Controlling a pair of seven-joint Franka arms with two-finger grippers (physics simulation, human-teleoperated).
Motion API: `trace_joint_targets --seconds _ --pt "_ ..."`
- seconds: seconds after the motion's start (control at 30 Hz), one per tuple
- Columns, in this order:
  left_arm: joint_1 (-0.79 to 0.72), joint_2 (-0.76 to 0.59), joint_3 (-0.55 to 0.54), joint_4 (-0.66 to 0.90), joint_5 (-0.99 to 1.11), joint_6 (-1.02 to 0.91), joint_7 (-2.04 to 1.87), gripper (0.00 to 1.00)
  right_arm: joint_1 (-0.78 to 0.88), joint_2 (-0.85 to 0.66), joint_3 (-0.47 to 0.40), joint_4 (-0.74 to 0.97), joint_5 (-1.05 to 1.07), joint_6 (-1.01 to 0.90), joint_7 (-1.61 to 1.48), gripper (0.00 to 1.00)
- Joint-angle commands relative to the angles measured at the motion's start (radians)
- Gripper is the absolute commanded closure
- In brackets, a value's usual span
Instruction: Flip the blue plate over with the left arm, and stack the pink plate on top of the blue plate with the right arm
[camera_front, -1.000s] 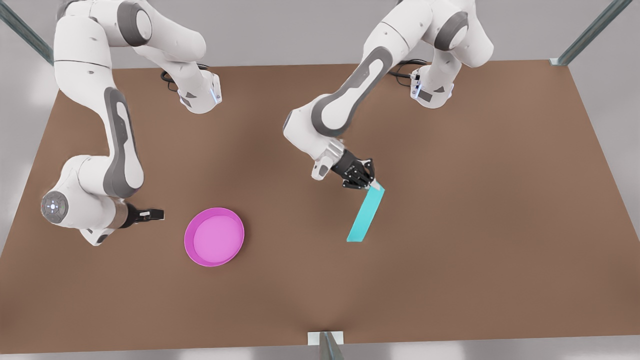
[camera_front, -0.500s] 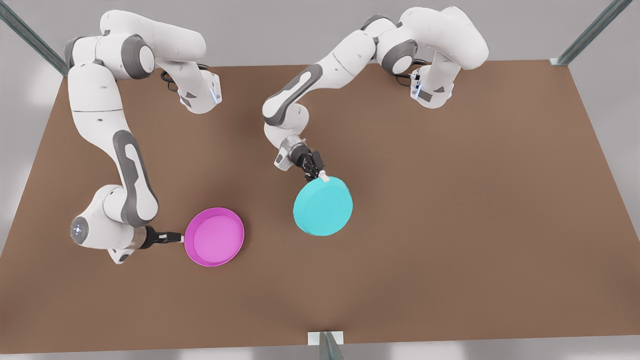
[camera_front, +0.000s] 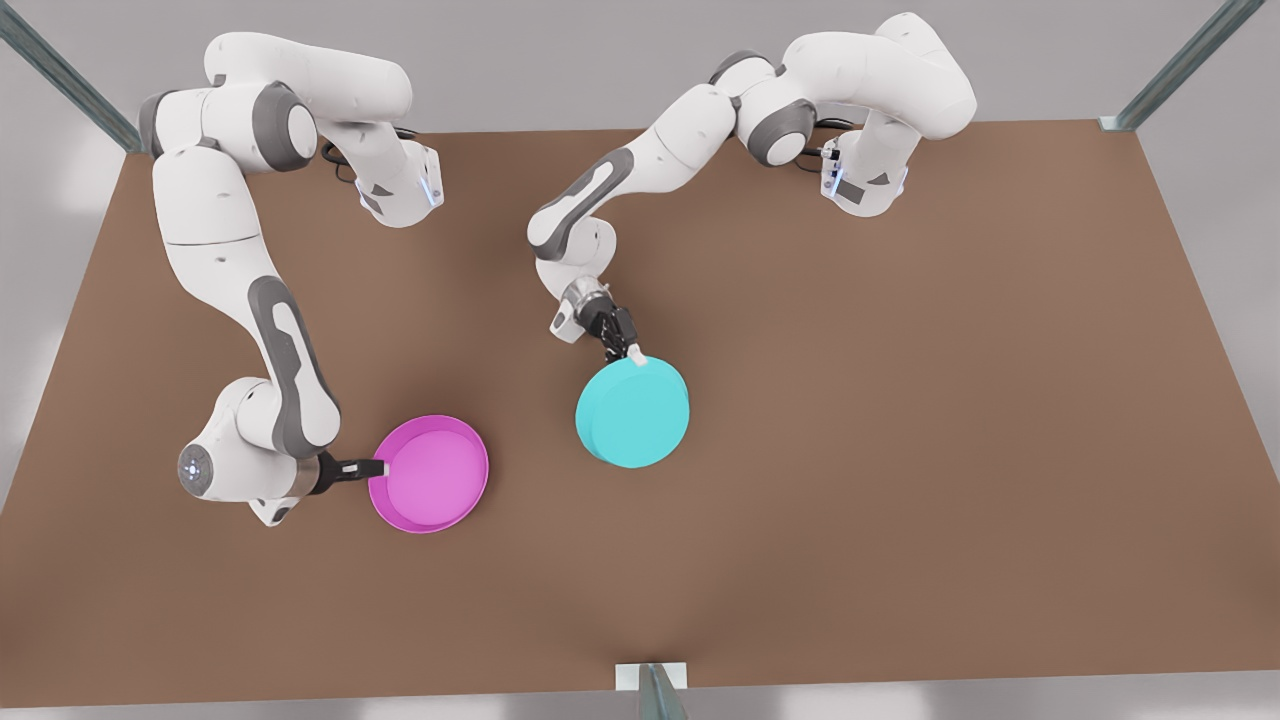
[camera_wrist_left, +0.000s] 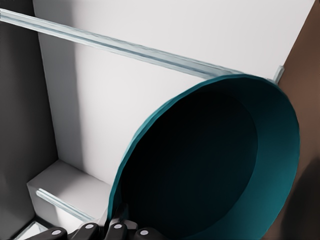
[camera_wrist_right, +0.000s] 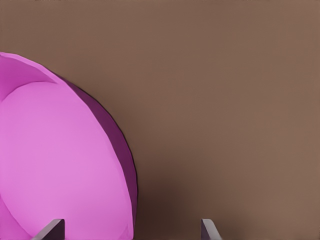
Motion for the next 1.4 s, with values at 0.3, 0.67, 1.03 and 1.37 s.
trace_joint_targets --seconds 0.3,0.67,1.03,1.37 --pt "-0.017 0.007 -0.076 0.040 -0.092 0.038 -0.010 0.02 0.000 0.008 0.000 0.002 0.000 0.020 0.014 0.00" --pt "-0.015 -0.212 -0.135 0.060 -0.545 0.580 -0.513 0.01 0.015 0.020 0.000 0.003 0.000 0.034 0.012 0.33" --pt "0.923 -1.091 -0.115 -0.420 -1.427 0.506 0.665 0.00 0.031 0.029 0.000 0.003 0.000 0.088 0.006 0.41" --pt "1.206 -1.162 -0.090 -0.361 -1.587 0.376 1.035 0.01 0.032 0.031 0.000 0.003 -0.003 0.091 -0.002 0.55"
